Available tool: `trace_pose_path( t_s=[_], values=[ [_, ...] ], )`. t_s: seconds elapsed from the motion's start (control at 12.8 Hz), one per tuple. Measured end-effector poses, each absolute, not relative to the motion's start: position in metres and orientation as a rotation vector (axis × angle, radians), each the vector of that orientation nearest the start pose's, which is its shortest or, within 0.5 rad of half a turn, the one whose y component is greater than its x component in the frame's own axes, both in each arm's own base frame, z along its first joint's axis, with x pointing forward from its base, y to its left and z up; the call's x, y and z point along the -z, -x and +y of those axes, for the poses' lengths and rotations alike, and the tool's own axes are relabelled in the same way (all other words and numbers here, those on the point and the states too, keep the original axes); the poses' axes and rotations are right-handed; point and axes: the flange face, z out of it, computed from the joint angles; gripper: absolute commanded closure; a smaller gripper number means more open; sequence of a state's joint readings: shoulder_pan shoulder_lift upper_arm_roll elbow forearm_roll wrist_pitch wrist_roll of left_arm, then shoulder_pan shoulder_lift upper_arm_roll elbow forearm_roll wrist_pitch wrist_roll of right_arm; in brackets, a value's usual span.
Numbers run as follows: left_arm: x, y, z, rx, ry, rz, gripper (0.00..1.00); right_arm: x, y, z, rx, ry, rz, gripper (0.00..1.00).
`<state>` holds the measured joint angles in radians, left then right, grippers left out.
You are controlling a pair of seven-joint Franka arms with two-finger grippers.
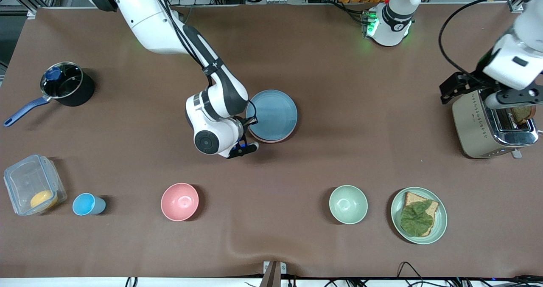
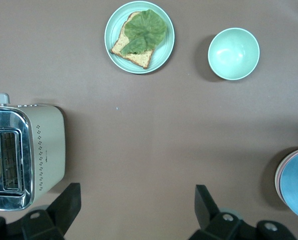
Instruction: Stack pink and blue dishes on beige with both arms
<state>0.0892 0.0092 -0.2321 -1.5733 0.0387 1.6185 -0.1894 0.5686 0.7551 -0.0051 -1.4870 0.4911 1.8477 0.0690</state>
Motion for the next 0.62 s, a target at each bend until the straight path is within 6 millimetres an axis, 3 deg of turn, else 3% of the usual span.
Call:
trace_pose_path(
  t_s=[0.16,0.39,0.54,0.62],
  values=[
    [-0.622,-0.557,-0.077,0.06,3.112,-0.035,0.0,-0.206,-0.551,0.391,-0.71,2.739,-0.358,0.0],
    [-0.622,-0.554,-0.094,0.058,3.113,0.015,0.0,-0.21,-0.56,0.383,-0.687,2.747,-0.34,0.0],
    [-0.623,-0.553,-0.093,0.061,3.112,0.013,0.0,-0.218,-0.576,0.364,-0.668,2.75,-0.299,0.0],
    [-0.625,-0.552,-0.091,0.061,3.111,0.013,0.0,-0.226,-0.59,0.344,-0.666,2.745,-0.261,0.0]
  ],
)
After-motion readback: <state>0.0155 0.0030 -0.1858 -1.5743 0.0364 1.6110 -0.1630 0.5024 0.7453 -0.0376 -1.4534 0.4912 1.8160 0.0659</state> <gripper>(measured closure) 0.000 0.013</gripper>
